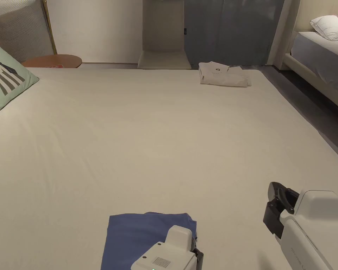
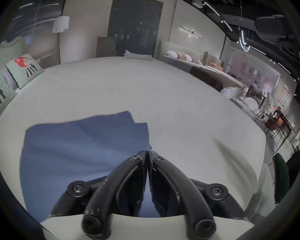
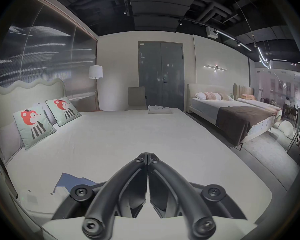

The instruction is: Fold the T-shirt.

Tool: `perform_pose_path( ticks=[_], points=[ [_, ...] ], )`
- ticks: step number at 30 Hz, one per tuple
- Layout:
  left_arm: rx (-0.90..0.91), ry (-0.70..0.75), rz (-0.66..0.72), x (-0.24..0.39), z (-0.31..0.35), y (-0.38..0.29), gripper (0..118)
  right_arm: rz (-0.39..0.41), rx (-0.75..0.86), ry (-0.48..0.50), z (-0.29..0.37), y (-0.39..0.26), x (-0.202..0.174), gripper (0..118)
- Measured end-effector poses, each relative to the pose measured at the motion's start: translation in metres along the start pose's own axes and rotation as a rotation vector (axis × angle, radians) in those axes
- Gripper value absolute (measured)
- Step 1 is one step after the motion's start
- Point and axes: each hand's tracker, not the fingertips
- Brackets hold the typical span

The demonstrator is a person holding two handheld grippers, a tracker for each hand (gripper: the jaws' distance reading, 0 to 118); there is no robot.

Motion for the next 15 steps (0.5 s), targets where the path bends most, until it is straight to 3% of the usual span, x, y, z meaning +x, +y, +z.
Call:
perform_pose_path(
  ticks=[5,15],
  points=[
    [0.169,0.021,0.071,-0.023,0.044,0.037,0,0.012,0.029,0.018,0.006,0.007,-0.008,1],
    [0.443,0.202,0.018,-0.09,0.139,0.103,0,0.045,0.114,0.048,0.012,0.026,-0.032,1]
  ],
)
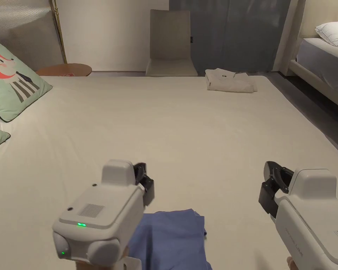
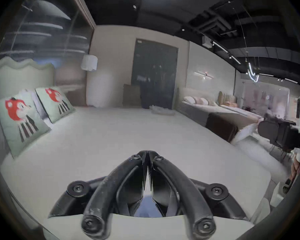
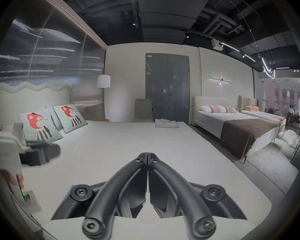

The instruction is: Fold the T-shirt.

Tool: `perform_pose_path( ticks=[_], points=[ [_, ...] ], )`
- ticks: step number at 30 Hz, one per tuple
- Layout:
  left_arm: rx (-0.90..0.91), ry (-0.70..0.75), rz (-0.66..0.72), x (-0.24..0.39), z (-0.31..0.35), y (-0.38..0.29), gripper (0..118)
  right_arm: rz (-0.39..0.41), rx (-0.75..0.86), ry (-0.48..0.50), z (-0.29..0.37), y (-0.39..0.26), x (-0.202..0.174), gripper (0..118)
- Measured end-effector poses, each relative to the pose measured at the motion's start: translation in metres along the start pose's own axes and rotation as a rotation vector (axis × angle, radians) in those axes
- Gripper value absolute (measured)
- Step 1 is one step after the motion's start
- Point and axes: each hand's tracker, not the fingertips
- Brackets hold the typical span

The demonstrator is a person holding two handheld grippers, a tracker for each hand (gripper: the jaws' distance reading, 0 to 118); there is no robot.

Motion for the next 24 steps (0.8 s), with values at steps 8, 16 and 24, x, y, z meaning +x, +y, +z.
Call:
perform_pose_path(
  ticks=[8,16,24],
  points=[
    [0.113,0.211,-0.057,-0.065,0.024,0.025,0,0.019,0.044,0.017,-0.011,0.011,-0.015,1],
    [0.115,0.283,-0.044,-0.097,0.037,0.025,0,0.032,0.059,0.036,-0.011,0.027,-0.029,1],
    [0.103,0.275,-0.019,-0.096,0.036,0.024,0,0.013,-0.043,0.118,-0.046,-0.008,-0.038,1]
  ],
)
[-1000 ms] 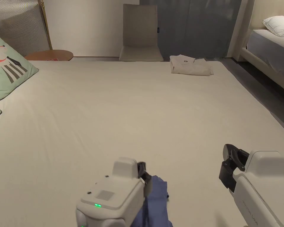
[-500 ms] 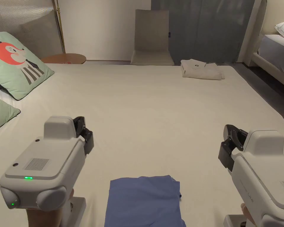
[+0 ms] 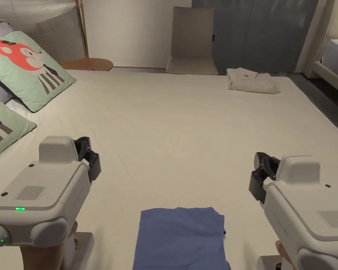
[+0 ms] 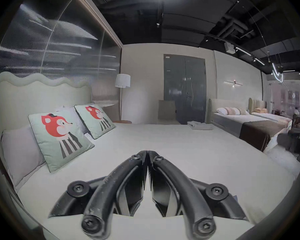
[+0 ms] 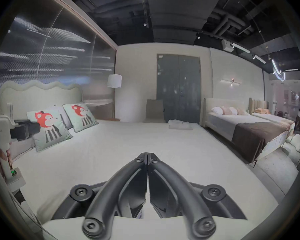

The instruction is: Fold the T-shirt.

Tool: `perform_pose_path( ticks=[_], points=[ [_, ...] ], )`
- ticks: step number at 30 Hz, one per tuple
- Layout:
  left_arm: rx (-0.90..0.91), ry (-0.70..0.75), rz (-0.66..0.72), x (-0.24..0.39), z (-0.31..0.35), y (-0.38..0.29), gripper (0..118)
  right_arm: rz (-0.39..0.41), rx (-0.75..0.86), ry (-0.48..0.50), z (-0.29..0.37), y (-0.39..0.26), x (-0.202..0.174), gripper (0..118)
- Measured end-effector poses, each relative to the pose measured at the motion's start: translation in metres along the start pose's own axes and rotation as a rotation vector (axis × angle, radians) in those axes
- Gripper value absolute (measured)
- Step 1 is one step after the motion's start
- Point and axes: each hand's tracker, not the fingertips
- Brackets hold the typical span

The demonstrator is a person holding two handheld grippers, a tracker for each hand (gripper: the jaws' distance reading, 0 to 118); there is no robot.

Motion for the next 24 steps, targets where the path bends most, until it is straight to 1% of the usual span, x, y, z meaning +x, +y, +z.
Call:
perform_pose_path(
  ticks=[7,11,15,17,18,19,20,22,24],
  points=[
    [-0.031,-0.025,0.015,0.0,-0.003,-0.006,0,0.02,-0.265,0.073,-0.047,-0.072,-0.033,1],
    [-0.064,-0.042,0.028,0.001,-0.005,-0.013,0,0.023,-0.414,0.101,-0.069,-0.121,-0.045,1],
    [-0.124,-0.072,0.041,0.004,-0.011,-0.025,0,0.048,-0.535,0.094,-0.071,-0.137,-0.054,1],
    [-0.164,-0.091,0.056,0.004,-0.016,-0.034,0,0.06,-0.612,0.08,-0.084,-0.16,-0.053,1],
    [-0.182,-0.098,0.063,0.006,-0.018,-0.039,0,0.055,-0.622,0.074,-0.089,-0.17,-0.051,1],
    [-0.204,-0.112,0.075,0.007,-0.02,-0.042,0,0.035,-0.58,0.076,-0.089,-0.173,-0.048,1],
    [-0.239,-0.134,0.09,0.011,-0.02,-0.043,0,0.0,-0.549,0.073,-0.088,-0.172,-0.046,1],
    [-0.327,-0.189,0.149,0.015,-0.025,-0.05,0,-0.048,-0.57,0.073,-0.079,-0.159,-0.045,1],
    [-0.422,-0.24,0.233,0.01,-0.038,-0.067,0,-0.065,-0.571,0.069,-0.078,-0.16,-0.044,1]
  ],
)
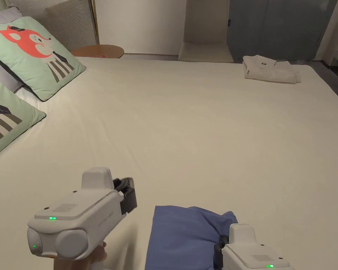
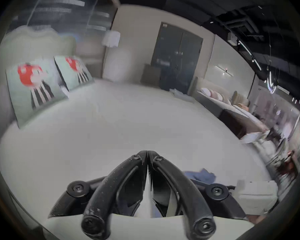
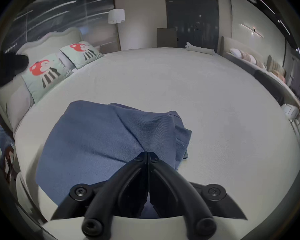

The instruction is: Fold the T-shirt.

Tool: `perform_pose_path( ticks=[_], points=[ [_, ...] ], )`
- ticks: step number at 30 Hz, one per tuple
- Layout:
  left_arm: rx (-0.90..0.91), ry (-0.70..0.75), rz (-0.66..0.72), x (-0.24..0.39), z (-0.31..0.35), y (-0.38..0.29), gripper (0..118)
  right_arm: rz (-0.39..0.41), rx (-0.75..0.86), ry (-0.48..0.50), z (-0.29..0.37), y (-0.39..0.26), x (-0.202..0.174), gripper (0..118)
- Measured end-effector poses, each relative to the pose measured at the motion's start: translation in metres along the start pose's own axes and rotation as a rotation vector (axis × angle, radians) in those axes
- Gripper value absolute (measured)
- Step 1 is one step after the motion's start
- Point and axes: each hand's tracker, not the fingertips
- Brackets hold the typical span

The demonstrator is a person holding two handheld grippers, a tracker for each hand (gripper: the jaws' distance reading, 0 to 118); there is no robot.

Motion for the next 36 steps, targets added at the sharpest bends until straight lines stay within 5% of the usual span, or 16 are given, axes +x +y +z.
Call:
perform_pose_path(
  ticks=[2,4,5,7,17,19,21,24,26,36],
  points=[
    [-0.1,-0.065,0.075,-0.009,-0.015,-0.008,11,-0.004,0.002,-0.003,-0.003,-0.002,0.0,1],
    [-0.208,-0.129,0.151,-0.009,-0.026,-0.012,55,0.002,0.002,-0.005,-0.002,-0.002,-0.001,1],
    [-0.246,-0.163,0.197,-0.01,-0.033,-0.016,87,0.005,0.001,-0.006,-0.003,-0.003,0.0,1],
    [-0.33,-0.213,0.241,-0.015,-0.046,-0.024,111,0.006,-0.001,-0.002,-0.003,-0.003,0.001,1],
    [-0.576,-0.233,0.269,-0.042,-0.094,-0.059,103,-0.005,-0.011,0.011,-0.004,-0.004,0.004,1],
    [-0.539,-0.214,0.229,-0.038,-0.089,-0.059,88,-0.003,-0.01,0.01,-0.004,-0.005,0.003,1],
    [-0.534,-0.264,0.232,-0.031,-0.081,-0.054,48,-0.012,0.001,0.015,-0.001,-0.006,0.003,1],
    [-0.527,-0.247,0.251,-0.028,-0.079,-0.057,35,-0.025,0.016,0.017,0.003,-0.007,0.003,1],
    [-0.511,-0.258,0.262,-0.031,-0.075,-0.056,16,-0.053,0.029,0.029,0.006,-0.004,0.004,1],
    [-0.455,-0.192,0.127,-0.075,-0.029,-0.005,14,0.001,0.226,0.041,0.057,0.04,-0.027,1]
  ],
)
